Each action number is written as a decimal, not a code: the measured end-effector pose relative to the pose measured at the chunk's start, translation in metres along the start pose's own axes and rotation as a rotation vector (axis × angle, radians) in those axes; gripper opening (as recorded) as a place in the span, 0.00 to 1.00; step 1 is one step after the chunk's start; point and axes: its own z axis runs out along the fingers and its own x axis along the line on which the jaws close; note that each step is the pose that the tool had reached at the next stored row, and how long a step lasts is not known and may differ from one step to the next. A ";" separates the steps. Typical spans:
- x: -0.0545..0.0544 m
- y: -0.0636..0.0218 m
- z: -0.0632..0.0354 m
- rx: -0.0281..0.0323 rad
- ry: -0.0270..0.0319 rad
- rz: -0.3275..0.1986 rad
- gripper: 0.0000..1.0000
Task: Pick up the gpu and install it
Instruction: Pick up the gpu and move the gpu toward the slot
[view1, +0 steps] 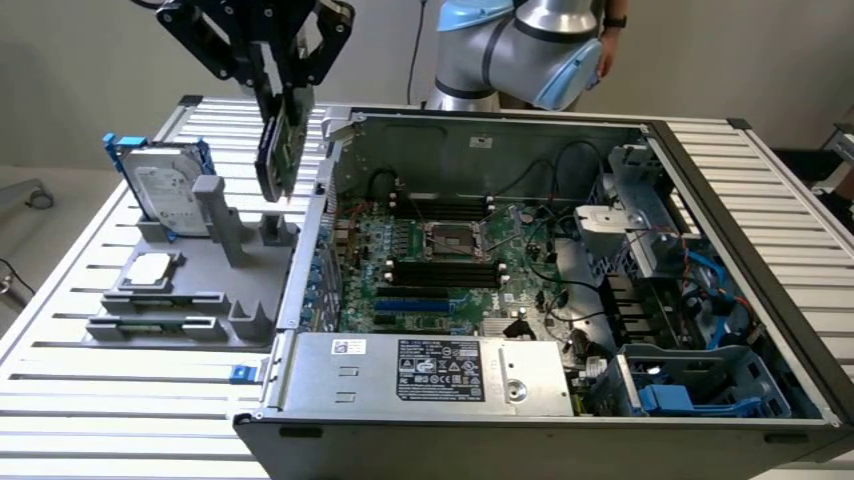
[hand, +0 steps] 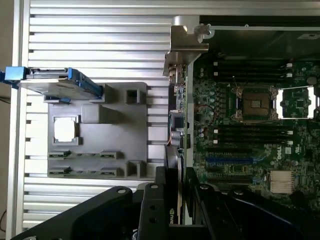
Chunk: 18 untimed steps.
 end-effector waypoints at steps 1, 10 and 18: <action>-0.004 -0.0007 -0.0010 -0.0015 0.0011 0.000 0.27; -0.044 -0.0065 -0.0045 -0.0121 0.0080 0.001 0.27; -0.081 -0.0111 -0.0058 -0.0213 0.0093 0.001 0.27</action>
